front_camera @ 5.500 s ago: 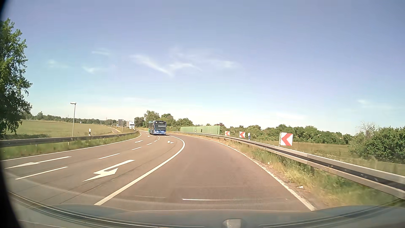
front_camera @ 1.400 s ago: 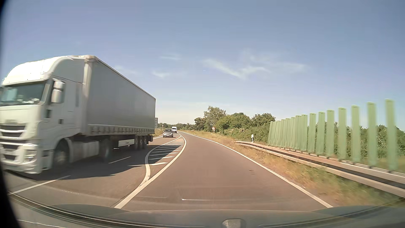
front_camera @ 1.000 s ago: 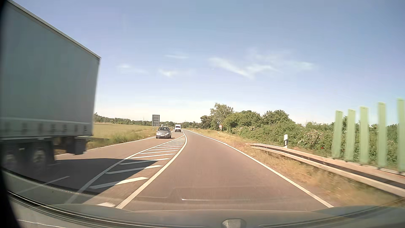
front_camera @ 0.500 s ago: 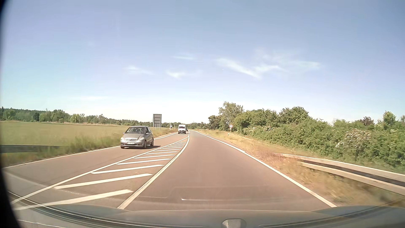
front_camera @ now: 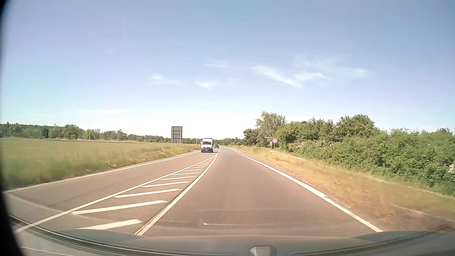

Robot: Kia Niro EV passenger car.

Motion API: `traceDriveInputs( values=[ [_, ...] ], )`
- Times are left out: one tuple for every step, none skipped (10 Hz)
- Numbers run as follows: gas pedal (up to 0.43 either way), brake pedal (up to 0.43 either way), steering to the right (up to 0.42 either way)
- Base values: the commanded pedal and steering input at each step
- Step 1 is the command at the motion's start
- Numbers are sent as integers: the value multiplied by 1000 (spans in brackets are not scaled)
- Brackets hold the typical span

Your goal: Follow the waypoints while adhering to traffic rules and regulations

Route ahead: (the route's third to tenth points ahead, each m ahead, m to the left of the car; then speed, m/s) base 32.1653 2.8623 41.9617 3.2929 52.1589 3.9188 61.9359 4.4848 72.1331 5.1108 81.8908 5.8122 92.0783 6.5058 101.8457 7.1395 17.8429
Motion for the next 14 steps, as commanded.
traceDriveInputs(
  values=[
    [169, 24, -16],
    [169, 24, -15],
    [169, 24, -14],
    [157, 24, -13],
    [150, 24, -11],
    [138, 24, -9],
    [110, 24, -7],
    [110, 24, -7],
    [98, 24, -5],
    [98, 24, -4],
    [98, 24, -3],
    [98, 24, -1],
    [98, 24, 0],
    [87, 24, 0]
  ],
)
